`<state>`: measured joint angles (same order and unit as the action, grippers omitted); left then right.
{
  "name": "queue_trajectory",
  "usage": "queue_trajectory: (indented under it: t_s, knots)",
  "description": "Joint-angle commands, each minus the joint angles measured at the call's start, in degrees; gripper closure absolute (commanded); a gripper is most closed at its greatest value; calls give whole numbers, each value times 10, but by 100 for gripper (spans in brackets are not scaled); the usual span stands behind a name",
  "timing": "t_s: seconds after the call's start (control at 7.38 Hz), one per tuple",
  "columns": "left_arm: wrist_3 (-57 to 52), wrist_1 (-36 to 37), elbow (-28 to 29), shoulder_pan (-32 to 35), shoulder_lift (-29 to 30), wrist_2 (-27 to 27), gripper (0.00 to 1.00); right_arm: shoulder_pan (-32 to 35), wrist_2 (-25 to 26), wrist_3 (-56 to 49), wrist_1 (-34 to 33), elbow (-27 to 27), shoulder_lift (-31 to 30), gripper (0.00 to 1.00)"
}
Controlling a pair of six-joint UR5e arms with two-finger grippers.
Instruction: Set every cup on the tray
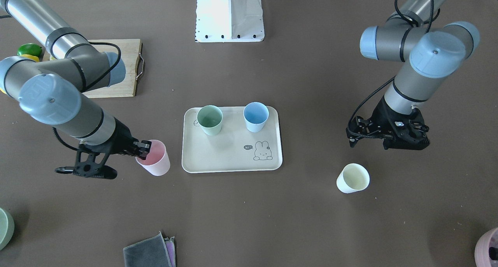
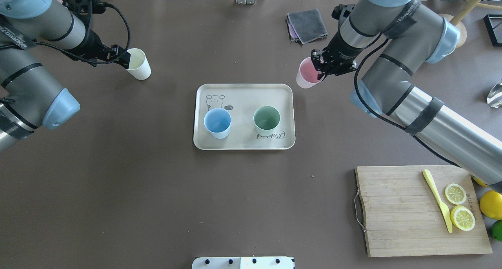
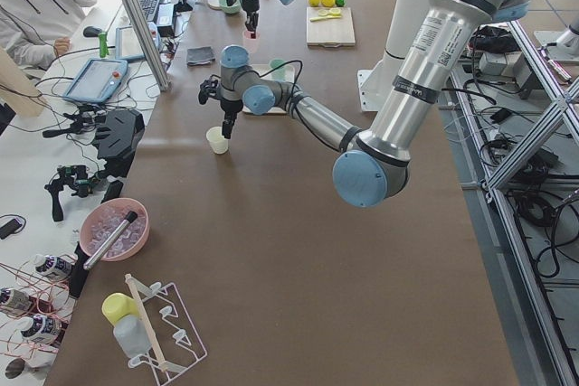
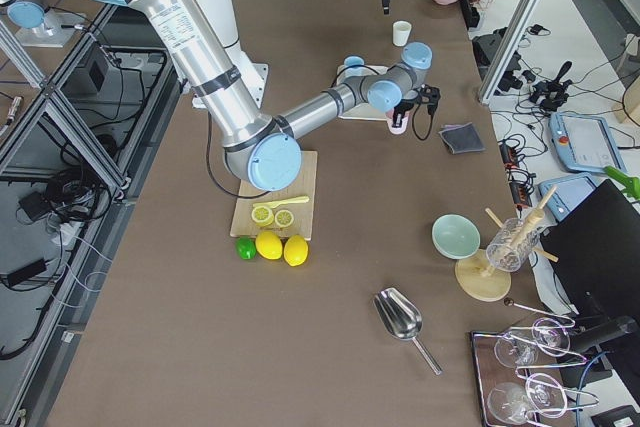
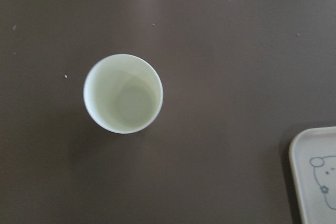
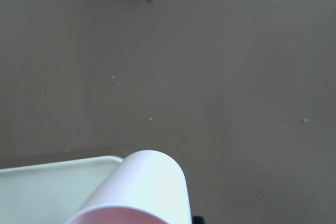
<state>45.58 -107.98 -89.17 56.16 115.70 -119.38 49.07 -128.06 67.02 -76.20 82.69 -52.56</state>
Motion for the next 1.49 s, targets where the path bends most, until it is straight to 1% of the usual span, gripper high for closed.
queue_trajectory:
  t_s: [0.0, 0.14, 0.27, 0.41, 0.54, 0.68, 0.81, 0.95, 1.08, 1.22, 1.36]
  knots:
    - [-1, -77, 95, 30, 24, -37, 2, -79, 62, 92, 0, 20, 38, 100]
    - [1, -74, 111, 31, 45, -38, 2, -93, 89, 108, -1, 13, 47, 100]
    - [2, -73, 118, 31, 58, -38, 2, -94, 95, 107, 0, 5, 48, 100]
    - [2, -72, 119, 28, 58, -38, 2, -94, 96, 108, 0, -8, 54, 92]
    - [-4, -78, 142, 27, 59, -36, 2, -94, 102, 134, 3, -23, 73, 1]
    - [-4, -79, 157, 25, 70, -32, 2, -91, 103, 132, 5, -22, 77, 0]
    - [-1, -78, 159, 23, 70, -33, 10, -77, 94, 134, 1, -15, 86, 0]
    - [-1, -79, 157, 15, 69, -35, 13, -64, 81, 131, 1, -12, 87, 0]
    - [-1, -79, 163, 2, 66, -32, 27, -38, 53, 127, -1, -9, 86, 0]
    - [-1, -79, 173, 0, 66, -32, 36, -17, 31, 124, -2, 0, 80, 0]
    - [-1, -79, 174, -3, 66, -32, 61, -1, 19, 123, -3, 5, 75, 0]
